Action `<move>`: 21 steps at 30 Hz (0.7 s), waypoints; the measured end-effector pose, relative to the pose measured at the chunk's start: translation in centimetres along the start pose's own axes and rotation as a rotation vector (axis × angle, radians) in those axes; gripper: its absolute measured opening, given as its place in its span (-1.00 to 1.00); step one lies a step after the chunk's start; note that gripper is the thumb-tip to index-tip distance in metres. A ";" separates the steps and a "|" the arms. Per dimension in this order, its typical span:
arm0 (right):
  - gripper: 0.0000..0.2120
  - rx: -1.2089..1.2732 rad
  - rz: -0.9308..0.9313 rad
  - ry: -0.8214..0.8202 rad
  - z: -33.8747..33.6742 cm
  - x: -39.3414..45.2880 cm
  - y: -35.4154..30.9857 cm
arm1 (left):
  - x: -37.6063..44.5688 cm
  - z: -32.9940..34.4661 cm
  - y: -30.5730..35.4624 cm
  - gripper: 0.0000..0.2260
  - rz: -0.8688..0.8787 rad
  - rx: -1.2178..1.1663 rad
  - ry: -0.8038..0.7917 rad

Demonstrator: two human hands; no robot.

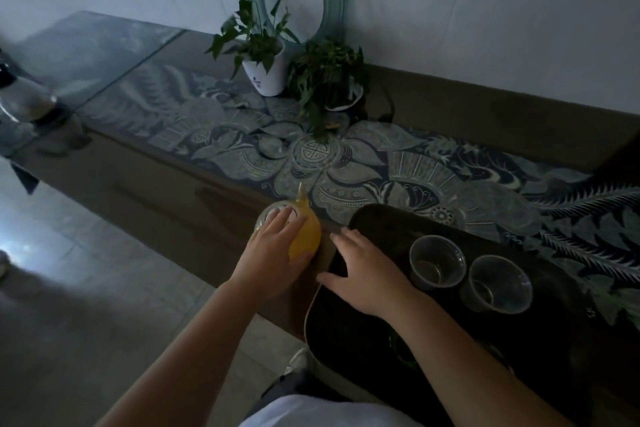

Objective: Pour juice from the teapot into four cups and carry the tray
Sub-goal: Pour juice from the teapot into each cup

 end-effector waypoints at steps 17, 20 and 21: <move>-0.84 1.037 0.493 -0.105 11.4 8.9 -10.0 | 7.7 -3.7 -9.6 -0.38 0.274 -0.165 -0.384; -0.82 1.128 0.564 -0.129 11.5 8.9 -9.8 | 7.9 -3.6 -9.8 -0.38 0.318 -0.149 -0.393; -0.80 1.120 0.581 -0.115 11.4 8.9 -9.6 | 8.0 -3.5 -9.8 -0.38 0.333 -0.142 -0.392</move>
Point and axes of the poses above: each hand's wrist, its own x-axis towards the middle knuckle, its own z-axis out of the palm, y = z × x, the point moved 5 cm from there along x, towards the middle knuckle, and after that the axes turned 15 degrees about -x, right-handed, at the moved point
